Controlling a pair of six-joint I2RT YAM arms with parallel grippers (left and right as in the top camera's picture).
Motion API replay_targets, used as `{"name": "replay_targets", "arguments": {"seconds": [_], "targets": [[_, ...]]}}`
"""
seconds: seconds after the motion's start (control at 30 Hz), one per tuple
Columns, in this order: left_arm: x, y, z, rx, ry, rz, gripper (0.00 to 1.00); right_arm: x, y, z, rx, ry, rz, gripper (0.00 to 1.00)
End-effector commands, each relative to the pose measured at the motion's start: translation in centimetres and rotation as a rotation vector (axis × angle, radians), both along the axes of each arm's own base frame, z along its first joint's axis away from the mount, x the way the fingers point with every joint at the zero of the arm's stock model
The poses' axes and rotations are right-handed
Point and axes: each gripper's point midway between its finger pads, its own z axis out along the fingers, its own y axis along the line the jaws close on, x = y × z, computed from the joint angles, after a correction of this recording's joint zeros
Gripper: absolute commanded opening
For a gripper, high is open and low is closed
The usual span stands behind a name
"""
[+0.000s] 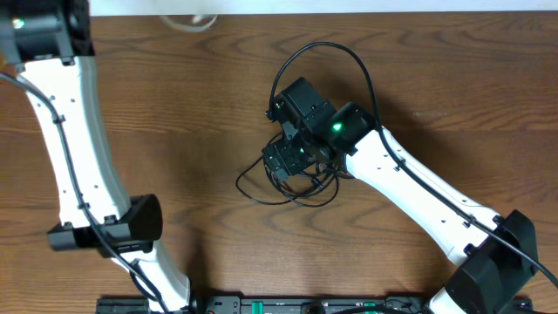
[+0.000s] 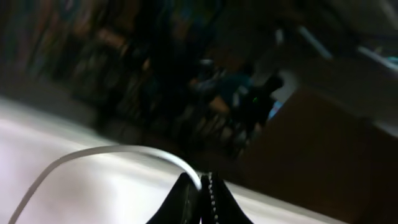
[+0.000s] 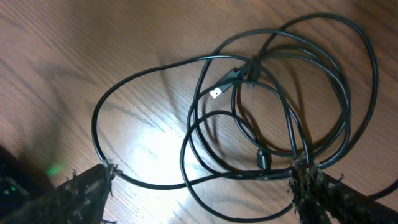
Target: Untangle cables
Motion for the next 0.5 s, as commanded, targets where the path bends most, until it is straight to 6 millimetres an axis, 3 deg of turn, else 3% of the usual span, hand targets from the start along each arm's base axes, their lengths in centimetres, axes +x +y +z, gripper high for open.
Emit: {"name": "replay_targets", "arguments": {"seconds": [0.0, 0.17, 0.27, 0.43, 0.47], "targets": [[2.4, 0.8, -1.0, 0.005, -0.018, 0.078, 0.08, -0.1, 0.0, 0.2, 0.006, -0.001, -0.001, 0.89], [6.5, 3.7, -6.0, 0.044, 0.063, 0.207, 0.08, -0.1, 0.0, 0.2, 0.006, -0.001, -0.001, 0.91], [9.8, 6.8, -11.4, 0.087, 0.152, 0.309, 0.08, -0.1, 0.0, 0.2, 0.002, -0.003, -0.003, 0.92], [13.2, 14.6, -19.5, 0.23, 0.257, 0.547, 0.08, -0.1, -0.4, 0.0, -0.016, -0.003, -0.009, 0.93], [13.6, 16.2, -20.8, 0.272, 0.273, 0.584, 0.13, -0.2, -0.5, 0.0, -0.019, 0.001, -0.009, 0.94]]}}
